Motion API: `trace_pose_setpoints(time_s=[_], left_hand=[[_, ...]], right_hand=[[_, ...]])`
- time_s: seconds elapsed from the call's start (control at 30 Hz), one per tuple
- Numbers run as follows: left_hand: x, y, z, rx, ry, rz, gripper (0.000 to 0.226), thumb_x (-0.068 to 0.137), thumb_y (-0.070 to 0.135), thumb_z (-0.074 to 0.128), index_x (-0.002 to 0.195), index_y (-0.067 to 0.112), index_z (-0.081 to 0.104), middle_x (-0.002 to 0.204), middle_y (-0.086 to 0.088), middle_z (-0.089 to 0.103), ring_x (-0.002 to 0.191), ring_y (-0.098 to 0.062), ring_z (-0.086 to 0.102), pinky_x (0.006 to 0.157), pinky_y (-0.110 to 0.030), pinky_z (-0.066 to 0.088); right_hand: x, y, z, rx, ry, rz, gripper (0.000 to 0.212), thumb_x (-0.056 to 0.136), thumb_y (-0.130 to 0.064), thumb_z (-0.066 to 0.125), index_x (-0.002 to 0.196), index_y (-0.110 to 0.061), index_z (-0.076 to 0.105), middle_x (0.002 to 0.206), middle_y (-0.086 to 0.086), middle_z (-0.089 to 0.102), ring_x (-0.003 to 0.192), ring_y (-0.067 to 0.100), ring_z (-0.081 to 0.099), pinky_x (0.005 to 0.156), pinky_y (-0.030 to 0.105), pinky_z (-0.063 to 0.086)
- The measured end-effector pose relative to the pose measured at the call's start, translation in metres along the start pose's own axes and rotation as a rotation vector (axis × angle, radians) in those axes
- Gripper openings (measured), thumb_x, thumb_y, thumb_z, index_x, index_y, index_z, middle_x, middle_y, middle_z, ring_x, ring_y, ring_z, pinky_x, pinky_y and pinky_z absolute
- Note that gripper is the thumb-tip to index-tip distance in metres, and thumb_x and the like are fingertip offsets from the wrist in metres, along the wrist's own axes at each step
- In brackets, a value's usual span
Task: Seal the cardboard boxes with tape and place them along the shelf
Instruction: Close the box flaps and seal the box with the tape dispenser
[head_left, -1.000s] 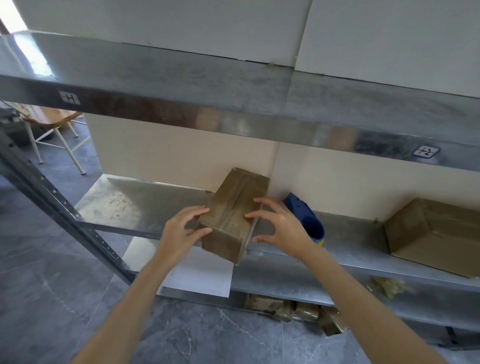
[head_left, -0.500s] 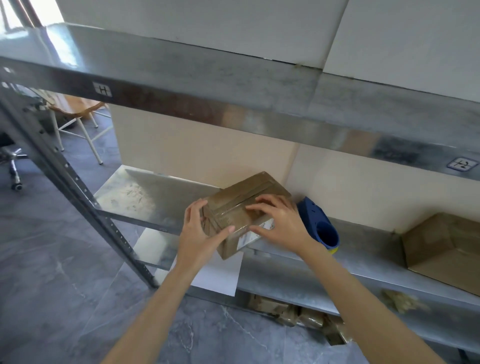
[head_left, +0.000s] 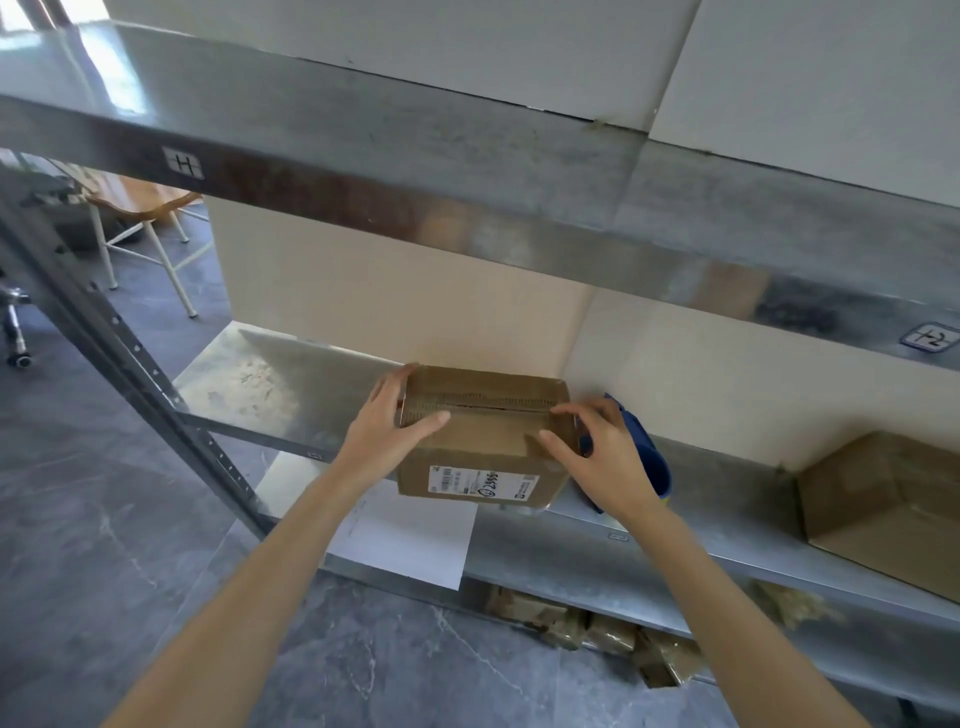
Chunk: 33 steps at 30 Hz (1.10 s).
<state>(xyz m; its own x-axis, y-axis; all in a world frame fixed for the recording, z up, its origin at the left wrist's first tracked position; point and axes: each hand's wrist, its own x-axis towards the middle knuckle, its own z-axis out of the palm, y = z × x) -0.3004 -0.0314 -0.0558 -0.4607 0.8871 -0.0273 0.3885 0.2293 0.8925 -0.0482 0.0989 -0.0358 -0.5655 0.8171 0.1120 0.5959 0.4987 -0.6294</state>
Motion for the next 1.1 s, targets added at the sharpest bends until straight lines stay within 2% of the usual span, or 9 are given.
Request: trace_pose_setpoints(time_s=[0.1,0.17,0.23,0.33,0.47,0.67,0.77,0.9,1.1], left_hand=[[0.010,0.008,0.019,0.144,0.086,0.027,0.069,0.088,0.067,0.054,0.147,0.037,0.031,0.149,0.018,0.026,0.117,-0.002,0.043,0.098,-0.033,0.038],[0.015,0.011,0.027,0.187,0.116,0.028,0.064,0.091,0.065,0.050,0.145,0.035,0.035,0.147,0.014,0.023,0.110,-0.010,0.050,0.097,-0.037,0.045],[0.019,0.013,0.034,0.237,0.142,0.047,0.062,0.091,0.061,0.052,0.143,0.030,0.038,0.144,0.010,0.022,0.113,-0.018,0.051,0.094,-0.044,0.051],[0.022,0.013,0.039,0.300,0.182,0.143,0.059,0.093,0.057,0.052,0.142,0.026,0.040,0.152,0.009,0.023,0.140,-0.019,0.033,0.097,-0.047,0.051],[0.025,0.009,0.039,0.394,0.147,0.269,0.057,0.095,0.057,0.046,0.143,0.027,0.047,0.155,0.015,0.036,0.150,-0.006,0.015,0.106,-0.042,0.042],[0.029,0.007,0.037,0.358,0.128,0.280,0.048,0.097,0.040,0.055,0.141,0.021,0.051,0.149,0.009,0.045,0.145,-0.009,0.026,0.109,-0.033,0.033],[0.028,0.008,0.036,0.339,0.093,0.273,0.049,0.098,0.038,0.056,0.143,0.022,0.049,0.151,0.011,0.041,0.146,-0.006,0.022,0.108,-0.025,0.026],[0.026,0.009,0.037,0.109,0.082,0.201,0.042,0.099,0.030,0.057,0.140,0.021,0.054,0.152,0.016,0.040,0.148,0.000,0.017,0.114,-0.021,0.019],[0.028,0.010,0.037,-0.025,0.078,0.167,0.038,0.096,0.022,0.063,0.134,0.022,0.058,0.147,0.017,0.045,0.146,-0.001,0.023,0.112,-0.015,0.020]], right_hand=[[0.003,-0.001,0.003,-0.033,0.077,0.034,0.031,0.089,-0.048,0.063,0.109,-0.025,0.061,0.113,-0.005,0.044,0.082,0.008,0.056,0.065,0.008,0.039],[0.008,-0.004,0.005,-0.067,0.134,0.054,0.033,0.089,-0.049,0.062,0.110,-0.023,0.060,0.115,-0.004,0.043,0.094,0.016,0.057,0.070,0.020,0.048],[0.014,-0.006,0.008,-0.088,0.159,0.028,0.041,0.090,-0.047,0.062,0.121,-0.022,0.057,0.128,0.000,0.041,0.114,0.021,0.051,0.086,0.036,0.052],[0.021,-0.010,0.018,-0.051,0.049,-0.013,0.055,0.094,-0.049,0.055,0.143,-0.028,0.042,0.153,-0.001,0.028,0.142,0.021,0.027,0.110,0.044,0.037],[0.025,-0.005,0.028,-0.091,-0.024,-0.008,0.059,0.094,-0.057,0.047,0.149,-0.036,0.035,0.160,-0.007,0.020,0.149,0.013,0.003,0.113,0.043,0.029],[0.027,-0.003,0.031,-0.132,0.051,-0.066,0.056,0.093,-0.056,0.049,0.144,-0.032,0.043,0.145,-0.006,0.036,0.138,0.012,0.024,0.097,0.029,0.039],[0.024,-0.002,0.029,0.015,0.034,-0.046,0.052,0.095,-0.050,0.053,0.143,-0.030,0.045,0.147,-0.006,0.033,0.138,0.011,0.026,0.108,0.030,0.033],[0.023,0.000,0.029,0.225,0.058,0.014,0.049,0.095,-0.044,0.057,0.141,-0.030,0.048,0.153,-0.009,0.027,0.142,0.008,0.025,0.114,0.028,0.029],[0.026,0.000,0.029,0.217,0.028,0.032,0.042,0.094,-0.039,0.061,0.134,-0.029,0.054,0.149,-0.011,0.033,0.145,0.010,0.020,0.119,0.037,0.026]])
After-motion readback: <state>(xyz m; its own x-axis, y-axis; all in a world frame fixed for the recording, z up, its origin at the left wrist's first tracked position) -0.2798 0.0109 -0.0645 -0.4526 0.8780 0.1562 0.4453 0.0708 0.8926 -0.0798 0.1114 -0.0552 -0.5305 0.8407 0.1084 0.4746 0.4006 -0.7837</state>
